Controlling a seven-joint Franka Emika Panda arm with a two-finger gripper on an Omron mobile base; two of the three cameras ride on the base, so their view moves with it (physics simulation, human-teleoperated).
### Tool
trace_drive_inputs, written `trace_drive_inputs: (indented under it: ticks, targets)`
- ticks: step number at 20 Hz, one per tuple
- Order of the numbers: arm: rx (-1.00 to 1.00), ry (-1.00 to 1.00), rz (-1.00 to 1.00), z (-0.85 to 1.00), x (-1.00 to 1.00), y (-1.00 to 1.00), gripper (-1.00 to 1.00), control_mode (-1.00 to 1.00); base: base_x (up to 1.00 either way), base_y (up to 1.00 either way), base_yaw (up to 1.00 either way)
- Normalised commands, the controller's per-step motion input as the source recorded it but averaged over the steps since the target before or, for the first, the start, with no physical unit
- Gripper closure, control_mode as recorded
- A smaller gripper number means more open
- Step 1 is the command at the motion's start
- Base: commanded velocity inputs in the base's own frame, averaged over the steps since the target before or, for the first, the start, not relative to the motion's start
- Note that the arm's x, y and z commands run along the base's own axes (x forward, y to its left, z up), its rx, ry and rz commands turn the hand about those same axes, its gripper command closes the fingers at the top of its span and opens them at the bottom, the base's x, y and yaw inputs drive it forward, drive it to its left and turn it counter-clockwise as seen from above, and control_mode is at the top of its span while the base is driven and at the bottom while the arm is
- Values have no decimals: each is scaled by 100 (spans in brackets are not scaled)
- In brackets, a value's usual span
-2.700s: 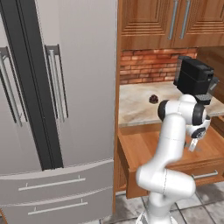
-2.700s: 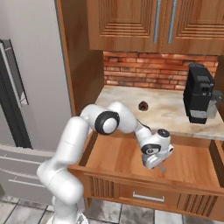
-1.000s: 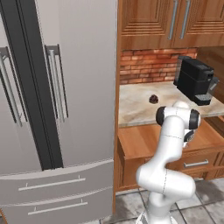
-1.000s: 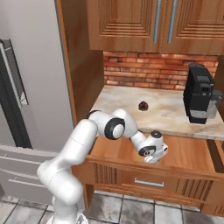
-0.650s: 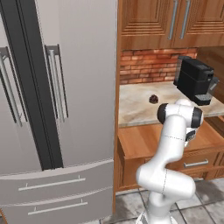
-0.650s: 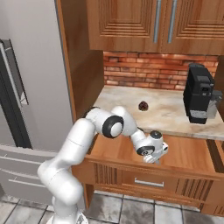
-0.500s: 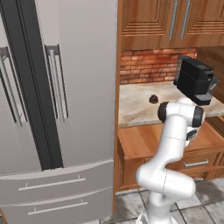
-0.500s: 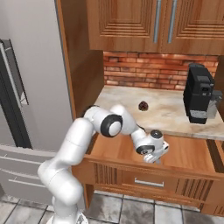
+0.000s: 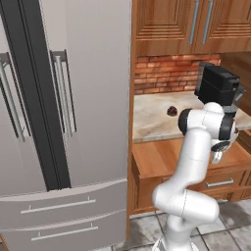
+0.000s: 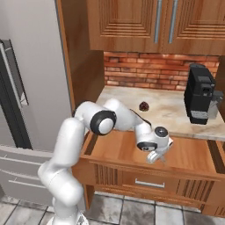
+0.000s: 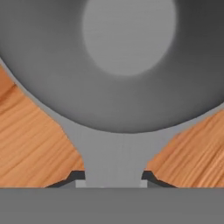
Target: Pick the measuring cup from the drawer and place it on the counter.
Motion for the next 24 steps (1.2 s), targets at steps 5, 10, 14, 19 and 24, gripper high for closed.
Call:
trace_drive_inputs:
  ticks: [5, 10, 14, 19, 24]
  targets:
    - [0, -8, 20, 74, -11, 0, 100, -100, 0, 0, 0]
    - [1, -8, 23, 76, -11, 1, 100, -100, 0, 0, 0]
    - [5, -3, -1, 63, 17, 36, 100, -100, 0, 0, 0]
    - [1, 0, -7, 50, 62, 86, 100, -100, 0, 0, 0]
    - [0, 1, -8, 38, 76, 100, 100, -100, 0, 0, 0]
